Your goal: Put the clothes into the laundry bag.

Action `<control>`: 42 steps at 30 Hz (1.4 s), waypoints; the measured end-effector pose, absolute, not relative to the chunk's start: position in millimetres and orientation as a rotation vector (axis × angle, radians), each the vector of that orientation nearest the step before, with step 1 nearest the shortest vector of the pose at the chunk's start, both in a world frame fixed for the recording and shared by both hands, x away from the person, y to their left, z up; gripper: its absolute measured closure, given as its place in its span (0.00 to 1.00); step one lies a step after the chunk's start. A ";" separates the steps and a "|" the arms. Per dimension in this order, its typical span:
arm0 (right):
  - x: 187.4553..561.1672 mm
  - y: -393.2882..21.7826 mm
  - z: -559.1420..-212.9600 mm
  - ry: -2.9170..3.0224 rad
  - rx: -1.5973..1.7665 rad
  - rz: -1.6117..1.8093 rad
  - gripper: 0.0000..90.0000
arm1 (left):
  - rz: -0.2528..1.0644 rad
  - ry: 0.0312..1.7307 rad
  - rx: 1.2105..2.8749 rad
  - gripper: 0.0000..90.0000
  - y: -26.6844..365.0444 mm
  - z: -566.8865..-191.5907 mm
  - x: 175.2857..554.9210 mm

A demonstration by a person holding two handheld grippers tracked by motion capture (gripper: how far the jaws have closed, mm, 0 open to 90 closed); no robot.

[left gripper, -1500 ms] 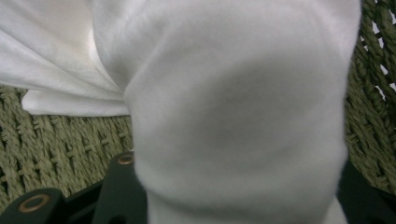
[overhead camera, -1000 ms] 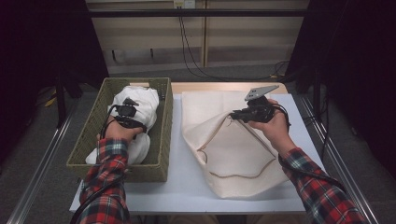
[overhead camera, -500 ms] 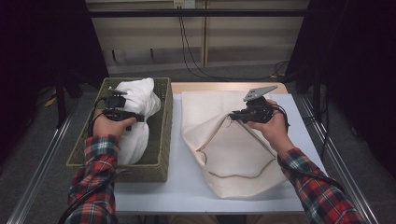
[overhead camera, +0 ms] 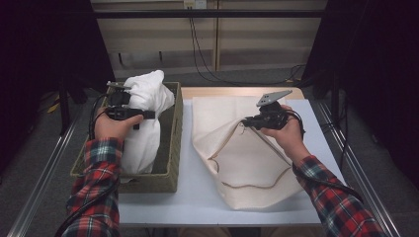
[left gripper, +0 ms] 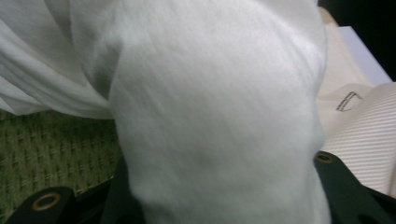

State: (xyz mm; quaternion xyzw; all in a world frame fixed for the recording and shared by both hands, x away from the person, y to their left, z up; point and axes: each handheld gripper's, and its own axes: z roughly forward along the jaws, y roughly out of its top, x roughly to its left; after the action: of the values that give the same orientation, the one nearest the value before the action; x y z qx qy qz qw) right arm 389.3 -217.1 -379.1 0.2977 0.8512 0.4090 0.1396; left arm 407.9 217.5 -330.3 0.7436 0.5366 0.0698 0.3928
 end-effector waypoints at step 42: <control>395.3 -212.0 -388.5 2.460 0.891 1.195 0.97 | -0.039 0.973 2.008 0.61 148.2 -269.2 385.8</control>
State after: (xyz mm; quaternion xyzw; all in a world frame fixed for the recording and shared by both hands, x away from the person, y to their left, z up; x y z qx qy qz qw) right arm 395.3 -212.0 -388.5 0.3070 0.8478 0.4117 0.1324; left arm 385.8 148.2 -269.2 0.8081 0.3918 -0.0155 0.4396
